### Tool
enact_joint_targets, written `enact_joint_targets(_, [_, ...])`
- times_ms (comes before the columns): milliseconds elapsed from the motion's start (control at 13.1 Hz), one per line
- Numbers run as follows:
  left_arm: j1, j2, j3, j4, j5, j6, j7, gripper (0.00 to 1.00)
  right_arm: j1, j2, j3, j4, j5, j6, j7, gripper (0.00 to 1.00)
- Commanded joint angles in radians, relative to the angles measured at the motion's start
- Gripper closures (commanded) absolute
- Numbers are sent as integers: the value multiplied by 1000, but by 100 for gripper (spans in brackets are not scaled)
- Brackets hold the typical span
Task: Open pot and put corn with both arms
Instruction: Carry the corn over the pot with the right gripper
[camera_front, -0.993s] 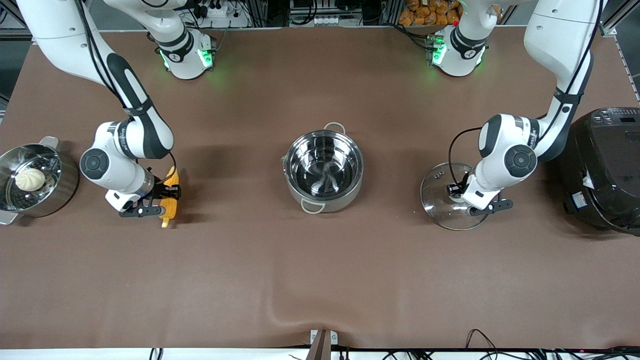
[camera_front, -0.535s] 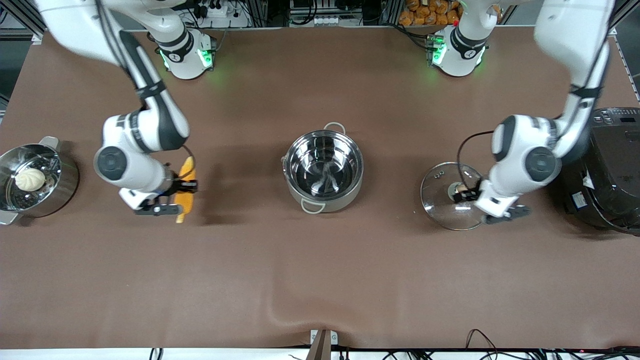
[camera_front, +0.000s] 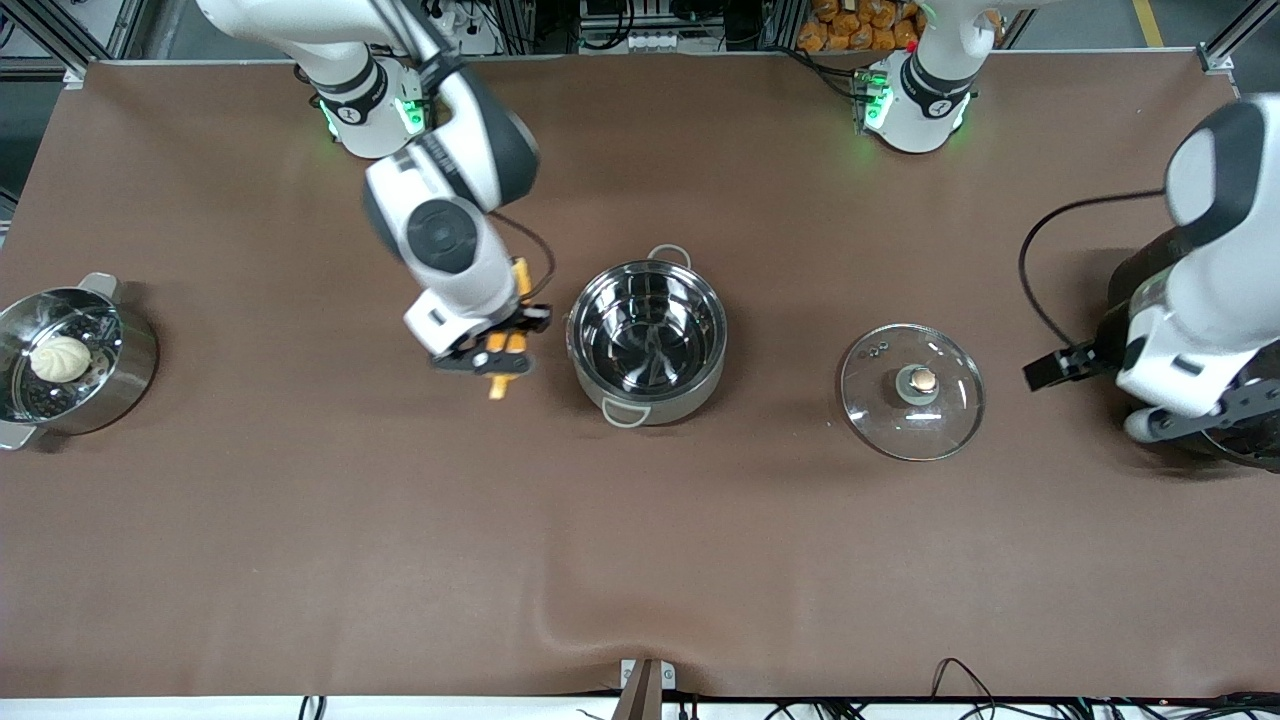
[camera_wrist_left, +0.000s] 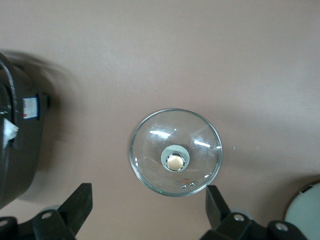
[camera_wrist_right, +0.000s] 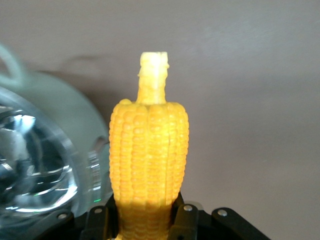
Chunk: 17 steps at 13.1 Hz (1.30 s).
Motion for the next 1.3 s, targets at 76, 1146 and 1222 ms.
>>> enact_joint_targets(76, [-2,-76,-8,-1,-29,-39,81,0,112,81,-12,127,9,-11,116,100])
enact_joint_targets(1146, [3,-214,-21,-116,-79,-72,124,0,216,296,-14,349,-39,27,149,100])
enact_joint_targets(1222, [1,-214,-21,-115,-79,-72,124,0,216,297,-14,349,-42,27,131,100])
